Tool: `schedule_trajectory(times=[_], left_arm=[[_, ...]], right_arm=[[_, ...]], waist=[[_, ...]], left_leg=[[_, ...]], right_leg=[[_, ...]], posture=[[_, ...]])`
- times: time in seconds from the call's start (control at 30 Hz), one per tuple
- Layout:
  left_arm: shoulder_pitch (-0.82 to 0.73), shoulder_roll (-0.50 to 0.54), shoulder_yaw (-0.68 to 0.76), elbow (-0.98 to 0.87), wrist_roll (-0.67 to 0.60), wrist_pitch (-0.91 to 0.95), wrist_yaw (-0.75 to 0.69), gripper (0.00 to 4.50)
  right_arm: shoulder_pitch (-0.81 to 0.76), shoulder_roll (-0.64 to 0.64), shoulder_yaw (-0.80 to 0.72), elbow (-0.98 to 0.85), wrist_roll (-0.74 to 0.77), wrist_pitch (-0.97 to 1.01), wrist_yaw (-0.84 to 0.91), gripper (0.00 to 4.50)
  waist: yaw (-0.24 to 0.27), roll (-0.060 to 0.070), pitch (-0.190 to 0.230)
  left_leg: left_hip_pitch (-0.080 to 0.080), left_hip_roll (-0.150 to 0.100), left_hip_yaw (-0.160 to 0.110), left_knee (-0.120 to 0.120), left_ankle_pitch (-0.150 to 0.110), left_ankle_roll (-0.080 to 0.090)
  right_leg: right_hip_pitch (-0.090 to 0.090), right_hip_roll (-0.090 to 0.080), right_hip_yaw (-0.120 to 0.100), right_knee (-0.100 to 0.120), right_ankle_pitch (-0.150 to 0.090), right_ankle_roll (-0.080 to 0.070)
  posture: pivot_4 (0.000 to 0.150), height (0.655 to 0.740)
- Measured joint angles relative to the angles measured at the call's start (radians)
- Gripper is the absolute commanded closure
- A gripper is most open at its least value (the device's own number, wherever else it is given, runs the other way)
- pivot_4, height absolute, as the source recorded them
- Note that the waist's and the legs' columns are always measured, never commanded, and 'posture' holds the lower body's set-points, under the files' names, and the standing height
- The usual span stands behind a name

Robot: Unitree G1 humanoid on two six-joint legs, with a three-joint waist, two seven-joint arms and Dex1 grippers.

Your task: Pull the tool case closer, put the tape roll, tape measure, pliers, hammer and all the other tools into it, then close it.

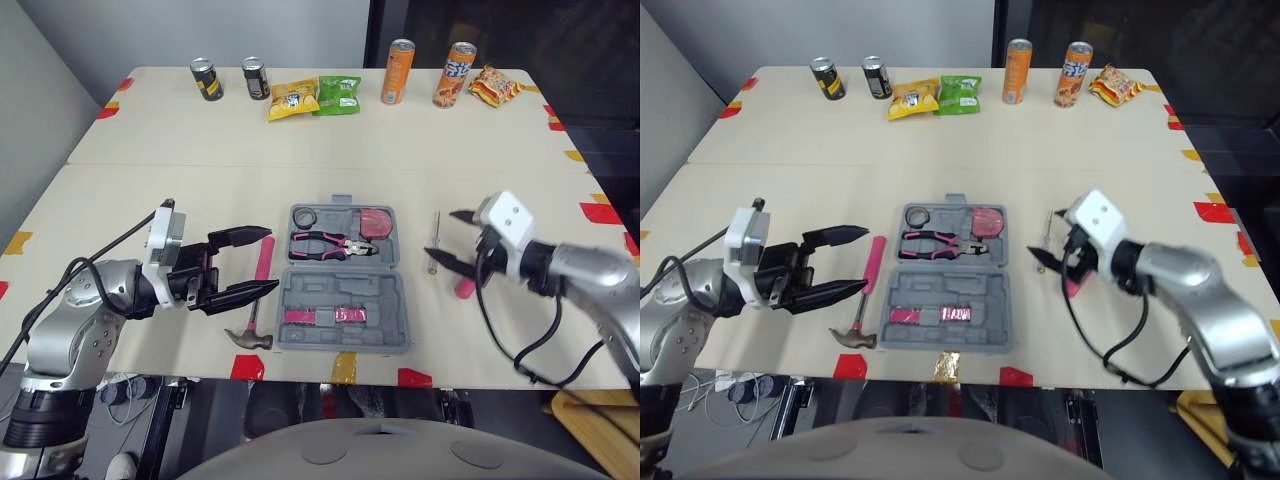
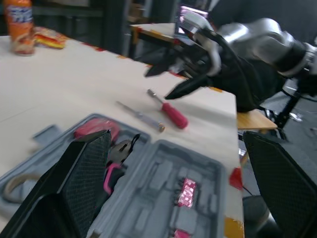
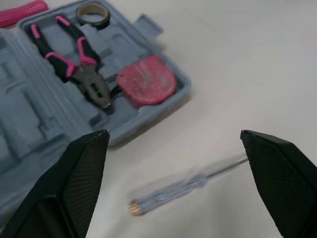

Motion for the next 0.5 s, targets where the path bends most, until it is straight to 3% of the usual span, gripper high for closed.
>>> schedule_trajectory(times=[0.13,0.23,0.37,0.5], left_arm=[[-0.02,0.002,-0.03,-0.002,0.003,0.0,-0.02,0.02],[-0.018,0.001,-0.035,-0.003,0.012,-0.008,-0.017,0.02],[0.007,-0.007,-0.033,-0.021,0.03,-0.02,0.018,0.02],[0.06,-0.016,-0.028,-0.062,0.033,-0.03,0.056,0.02]], right_arm=[[-0.179,-0.06,0.137,0.245,-0.099,-0.185,0.223,0.03],[-0.294,-0.036,0.199,0.384,-0.115,-0.141,0.294,0.03],[-0.327,0.055,0.192,0.425,-0.109,0.01,0.202,0.03],[-0.199,0.148,0.053,0.283,-0.048,0.247,0.007,0.03]], waist=[[-0.008,0.0,0.0],[-0.014,0.0,0.0],[-0.009,0.0,0.0],[0.011,0.0,0.0]], left_leg=[[-0.001,0.001,0.0,0.003,0.0,0.001],[-0.002,0.001,0.0,0.005,0.0,0.001],[-0.002,0.002,-0.001,0.006,0.001,0.001],[-0.002,0.002,-0.001,0.005,0.0,0.001]], right_leg=[[0.0,0.0,0.0,0.003,0.0,-0.002],[-0.001,0.0,0.0,0.005,-0.001,-0.002],[-0.002,0.0,-0.001,0.008,-0.002,-0.005],[-0.003,0.001,-0.001,0.008,-0.003,-0.006]], posture=[[0.15,0.74],[0.15,0.74],[0.15,0.74],[0.15,0.74]])
